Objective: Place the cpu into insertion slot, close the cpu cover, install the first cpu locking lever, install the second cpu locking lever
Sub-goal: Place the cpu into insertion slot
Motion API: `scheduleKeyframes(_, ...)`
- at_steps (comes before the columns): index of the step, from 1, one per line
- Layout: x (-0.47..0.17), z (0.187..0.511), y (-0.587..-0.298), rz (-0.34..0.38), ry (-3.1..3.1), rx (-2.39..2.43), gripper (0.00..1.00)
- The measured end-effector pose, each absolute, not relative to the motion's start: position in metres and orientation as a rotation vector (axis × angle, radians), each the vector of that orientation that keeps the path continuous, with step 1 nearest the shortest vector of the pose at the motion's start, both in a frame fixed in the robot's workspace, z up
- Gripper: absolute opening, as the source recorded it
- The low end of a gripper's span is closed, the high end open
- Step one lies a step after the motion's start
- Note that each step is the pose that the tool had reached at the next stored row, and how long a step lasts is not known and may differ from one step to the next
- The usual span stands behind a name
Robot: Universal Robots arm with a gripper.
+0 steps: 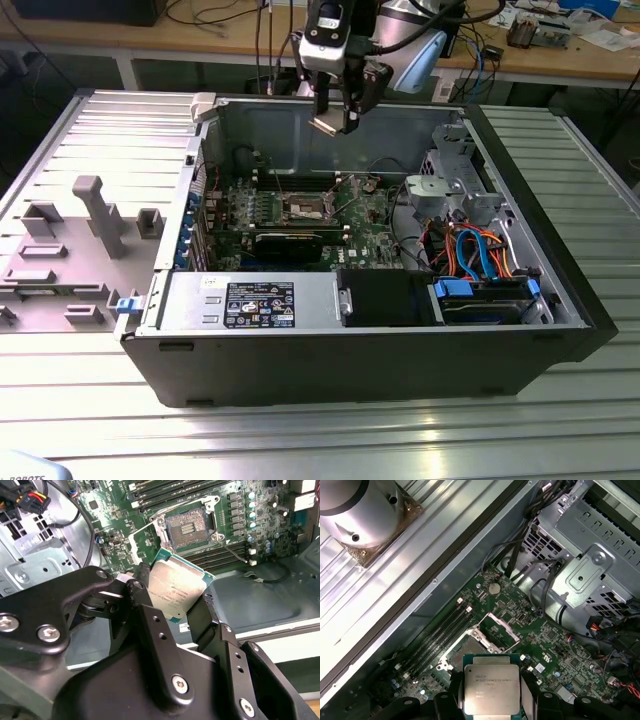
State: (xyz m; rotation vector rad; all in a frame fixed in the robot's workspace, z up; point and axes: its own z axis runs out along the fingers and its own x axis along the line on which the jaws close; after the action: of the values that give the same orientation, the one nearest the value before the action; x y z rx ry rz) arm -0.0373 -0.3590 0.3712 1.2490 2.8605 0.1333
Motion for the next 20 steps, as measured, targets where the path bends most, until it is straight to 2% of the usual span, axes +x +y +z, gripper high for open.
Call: scheduleKeyframes(20,-0.0381,0.3703,-0.3590,0.132,2.789,1.392,0.55)
